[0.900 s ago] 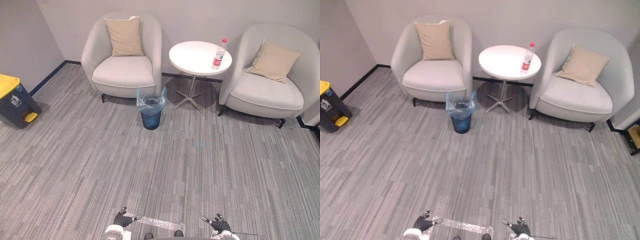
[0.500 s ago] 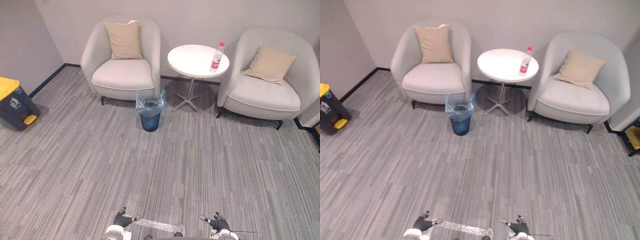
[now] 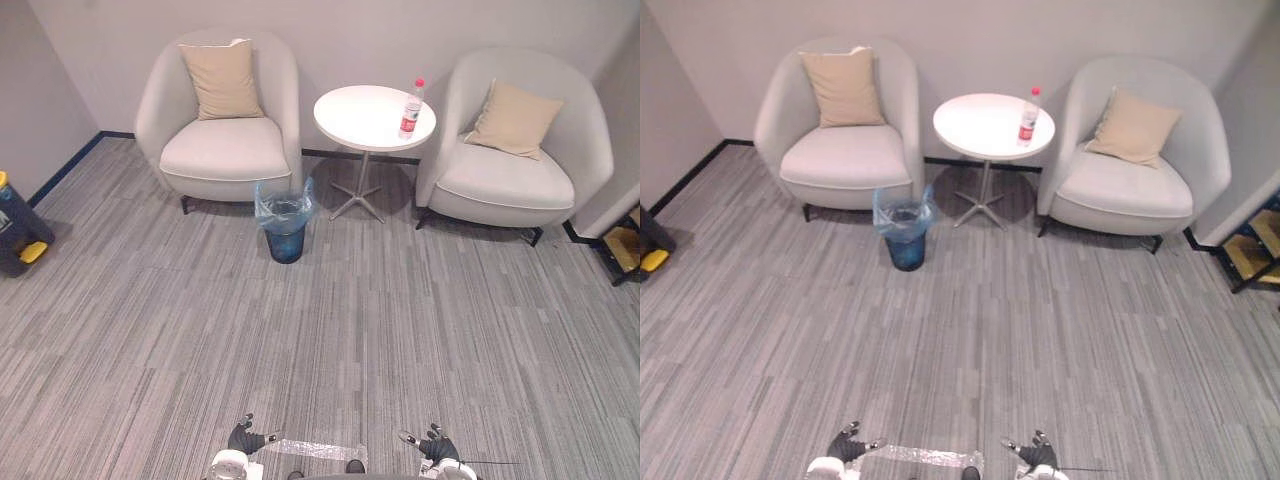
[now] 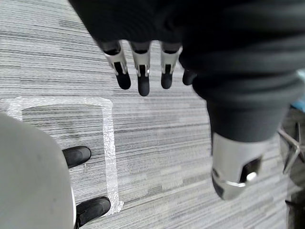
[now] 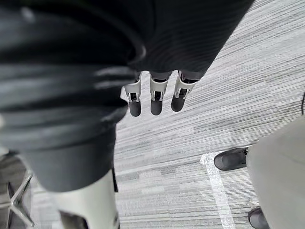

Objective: Gather rubbish on tea table into small bin, then transfer packed bag to large trash can.

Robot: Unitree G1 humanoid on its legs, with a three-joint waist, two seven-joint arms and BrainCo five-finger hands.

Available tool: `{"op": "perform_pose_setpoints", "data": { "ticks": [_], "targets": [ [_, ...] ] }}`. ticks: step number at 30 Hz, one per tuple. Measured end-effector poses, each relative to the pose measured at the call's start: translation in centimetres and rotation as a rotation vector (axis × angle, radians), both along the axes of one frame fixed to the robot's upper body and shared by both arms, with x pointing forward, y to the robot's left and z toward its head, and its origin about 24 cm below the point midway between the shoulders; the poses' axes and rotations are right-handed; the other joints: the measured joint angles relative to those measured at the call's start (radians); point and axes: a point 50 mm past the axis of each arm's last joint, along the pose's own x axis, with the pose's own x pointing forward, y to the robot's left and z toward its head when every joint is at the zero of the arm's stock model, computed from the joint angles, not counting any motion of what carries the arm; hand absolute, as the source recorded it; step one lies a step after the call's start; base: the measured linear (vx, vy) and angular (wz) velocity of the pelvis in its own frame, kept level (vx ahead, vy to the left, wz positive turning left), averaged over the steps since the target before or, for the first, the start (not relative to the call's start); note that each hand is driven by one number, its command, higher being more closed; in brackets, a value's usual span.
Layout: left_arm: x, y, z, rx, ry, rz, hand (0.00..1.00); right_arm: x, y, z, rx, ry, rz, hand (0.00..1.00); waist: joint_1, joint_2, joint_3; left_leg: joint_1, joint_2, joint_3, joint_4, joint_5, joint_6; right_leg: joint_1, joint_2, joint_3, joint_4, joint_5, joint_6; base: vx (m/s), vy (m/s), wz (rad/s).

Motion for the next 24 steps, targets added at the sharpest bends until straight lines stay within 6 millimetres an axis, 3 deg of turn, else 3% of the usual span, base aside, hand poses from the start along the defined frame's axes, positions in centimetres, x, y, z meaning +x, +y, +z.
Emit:
{"op": "perform_pose_setpoints", "data": {
  "ticks": [5, 10, 12, 13, 15, 16, 20, 22, 23, 24],
  "targets": [
    [0.2, -0.1, 0.0, -0.001, -0.004, -0.001, 0.0, 0.4, -0.2, 0.1, -0.013, -0.006, 0.02, 0.0, -0.005, 0.009, 0.014, -0.018, 0.018, 0.049, 0.04, -0.034, -0.01, -0.054, 0.012, 0.018, 0.08, -0.046, -0.006, 0.04, 0.0, -0.28],
    [0.9, -0.2, 0.2, -0.009, -0.021, 0.006, 0.0, 0.3, -0.6, 0.1, -0.02, -0.003, 0.021, 0.0, -0.003, 0.024, 0.028, -0.061, 0.072, 0.05, 0.178, -0.128, -0.048, -0.061, 0.028, -0.08, 0.134, -0.102, -0.03, 0.09, -0.071, 0.0],
    [1.2, -0.2, 0.3, -0.011, -0.03, 0.012, 0.0, 0.4, -0.5, 0.2, -0.015, -0.013, 0.011, 0.0, -0.006, 0.02, 0.045, -0.141, 0.116, 0.07, 0.389, -0.16, -0.085, -0.048, 0.042, -0.079, 0.148, -0.137, -0.048, 0.15, -0.154, 0.0],
    [1.8, -0.2, 0.6, -0.013, -0.05, 0.011, 0.0, 0.4, -0.7, 0.2, -0.015, -0.016, 0.0, 0.0, -0.006, 0.026, 0.054, -0.182, 0.134, 0.072, 0.504, -0.159, -0.087, -0.035, 0.046, -0.078, 0.15, -0.138, -0.054, 0.21, -0.16, -0.08],
    [2.2, -0.7, 0.8, -0.037, -0.079, 0.036, 0.0, 0.7, -1.5, 0.5, -0.028, -0.032, -0.021, 0.0, 0.006, 0.057, 0.088, -0.293, 0.189, 0.065, 0.791, -0.128, -0.095, 0.011, 0.068, -0.039, 0.18, -0.163, -0.085, 0.21, -0.047, -0.43],
    [2.5, -1.0, 0.9, -0.05, -0.091, 0.048, 0.0, 1.1, -1.8, 0.6, -0.033, -0.041, -0.029, 0.0, 0.012, 0.068, 0.098, -0.317, 0.178, 0.043, 0.825, -0.164, -0.095, 0.032, 0.06, -0.011, 0.187, -0.176, -0.094, 0.25, 0.028, -0.64],
    [3.2, -1.1, 1.3, -0.056, -0.127, 0.05, 0.0, 1.1, -1.6, 0.6, -0.021, -0.043, -0.057, 0.0, 0.033, 0.059, 0.11, -0.4, 0.09, 0.002, 0.64, -0.185, -0.093, 0.089, -0.004, 0.068, 0.137, -0.184, -0.098, 0.28, 0.063, -0.59],
    [3.5, -1.4, 1.4, -0.07, -0.146, 0.06, 0.0, 1.6, -1.5, 0.7, -0.019, -0.055, -0.059, 0.0, 0.046, 0.064, 0.113, -0.429, 0.037, -0.047, 0.43, -0.107, -0.096, 0.114, -0.023, 0.101, 0.102, -0.199, -0.085, 0.33, 0.153, -0.49],
    [3.5, -1.4, 1.5, -0.075, -0.147, 0.064, 0.0, 1.9, -1.4, 0.8, -0.016, -0.062, -0.056, 0.0, 0.054, 0.07, 0.111, -0.425, 0.03, -0.073, 0.335, -0.059, -0.102, 0.117, -0.021, 0.114, 0.096, -0.208, -0.079, 0.34, 0.2, -0.55],
    [3.4, -1.5, 1.4, -0.083, -0.15, 0.075, 0.0, 1.9, -1.3, 0.8, -0.016, -0.061, -0.054, 0.0, 0.061, 0.079, 0.111, -0.425, 0.034, -0.096, 0.282, -0.023, -0.082, 0.12, -0.009, 0.133, 0.092, -0.222, -0.069, 0.37, 0.236, -0.64]
  ]
}}
